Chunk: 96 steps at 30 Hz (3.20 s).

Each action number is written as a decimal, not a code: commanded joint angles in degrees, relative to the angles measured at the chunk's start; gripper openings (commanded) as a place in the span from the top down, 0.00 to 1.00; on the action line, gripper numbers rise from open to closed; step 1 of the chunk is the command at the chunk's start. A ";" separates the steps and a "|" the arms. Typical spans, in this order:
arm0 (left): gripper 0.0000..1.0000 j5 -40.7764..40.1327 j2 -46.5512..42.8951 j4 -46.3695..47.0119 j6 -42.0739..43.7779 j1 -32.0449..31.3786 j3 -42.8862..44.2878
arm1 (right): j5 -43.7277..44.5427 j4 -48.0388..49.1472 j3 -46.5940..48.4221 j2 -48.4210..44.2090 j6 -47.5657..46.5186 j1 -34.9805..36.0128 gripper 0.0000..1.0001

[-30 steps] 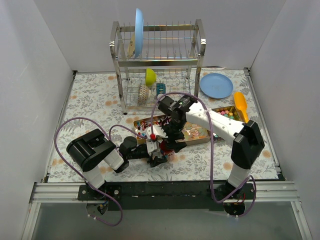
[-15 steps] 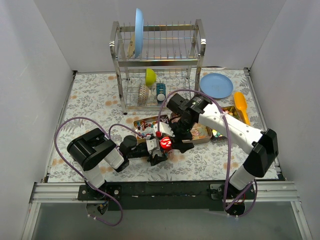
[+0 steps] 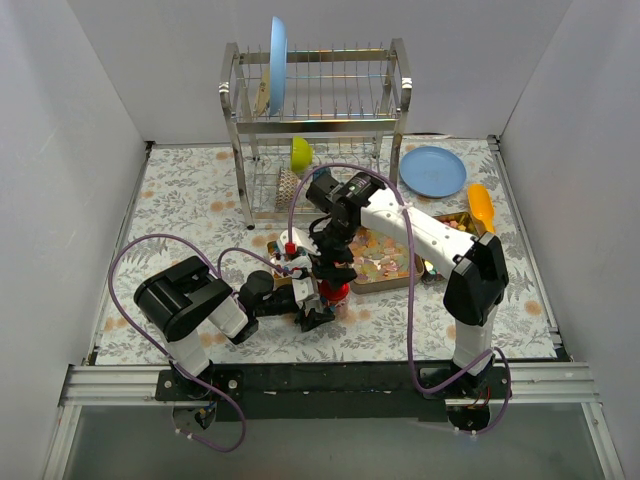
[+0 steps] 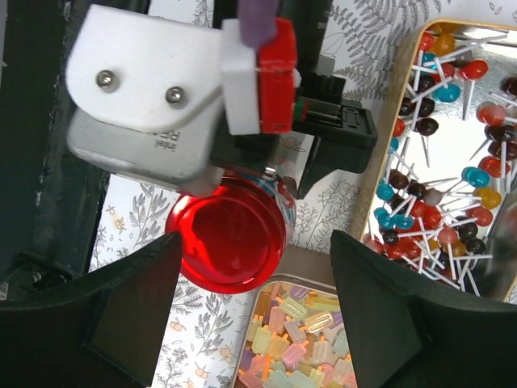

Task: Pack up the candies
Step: Screw the bottle lid onto the packing bottle.

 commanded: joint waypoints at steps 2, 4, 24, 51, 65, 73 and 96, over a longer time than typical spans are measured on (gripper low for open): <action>1.00 -1.65 -0.02 -6.27 -0.13 0.42 -0.69 | -2.34 -3.12 -0.78 -1.77 -2.66 0.65 0.19; 1.00 -1.56 -0.01 -6.10 -0.22 0.33 -0.77 | -1.90 -3.11 -1.57 -2.29 -2.66 0.65 0.19; 1.00 -2.53 0.86 -6.01 -1.71 1.12 -0.07 | 2.85 -3.03 -15.98 -12.83 5.07 0.38 0.20; 1.00 -0.86 0.60 -7.33 -0.92 1.12 0.19 | -1.64 -3.03 2.20 -0.01 -2.22 0.03 0.23; 1.00 -1.82 1.30 -6.80 -1.62 1.12 0.37 | -1.02 -2.94 -4.48 -3.88 -0.90 0.03 0.23; 1.00 -2.18 1.48 -6.71 -2.06 1.21 0.45 | 1.43 -2.85 -10.52 -8.44 2.35 -0.14 0.25; 1.00 -0.94 2.09 -7.42 -1.89 1.48 0.89 | 0.83 -0.57 -16.96 -14.51 0.78 -0.14 0.22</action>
